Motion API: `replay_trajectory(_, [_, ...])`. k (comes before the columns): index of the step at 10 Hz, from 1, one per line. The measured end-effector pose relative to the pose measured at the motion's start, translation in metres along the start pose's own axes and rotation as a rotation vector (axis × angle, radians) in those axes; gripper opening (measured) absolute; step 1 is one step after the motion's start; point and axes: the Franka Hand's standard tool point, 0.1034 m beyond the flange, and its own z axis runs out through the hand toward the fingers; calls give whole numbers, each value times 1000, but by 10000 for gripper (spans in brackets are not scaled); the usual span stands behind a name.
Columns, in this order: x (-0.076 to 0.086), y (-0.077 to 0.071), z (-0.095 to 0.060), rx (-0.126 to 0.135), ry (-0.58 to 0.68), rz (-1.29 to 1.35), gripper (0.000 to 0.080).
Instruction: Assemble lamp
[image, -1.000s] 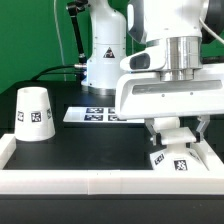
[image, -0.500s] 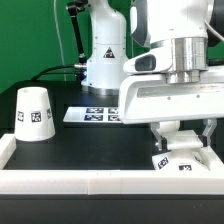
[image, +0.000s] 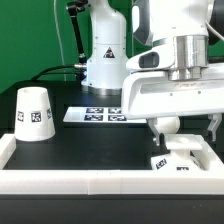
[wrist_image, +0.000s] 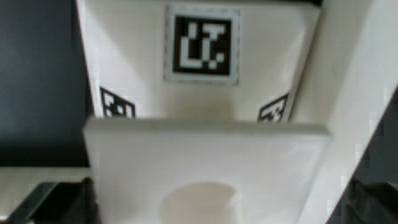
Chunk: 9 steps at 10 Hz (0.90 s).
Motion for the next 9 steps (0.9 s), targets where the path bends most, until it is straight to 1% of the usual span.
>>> replay_trajectory(3, [-34, -1, -26, -3, -24, -8, 698])
replay_trajectory(6, [-68, -12, -36, 1, -54, -52, 698])
replay_trajectory(7, [-73, -11, -36, 0, -62, -55, 698])
replay_trajectory(9, [-72, -11, -36, 0, -61, -54, 698])
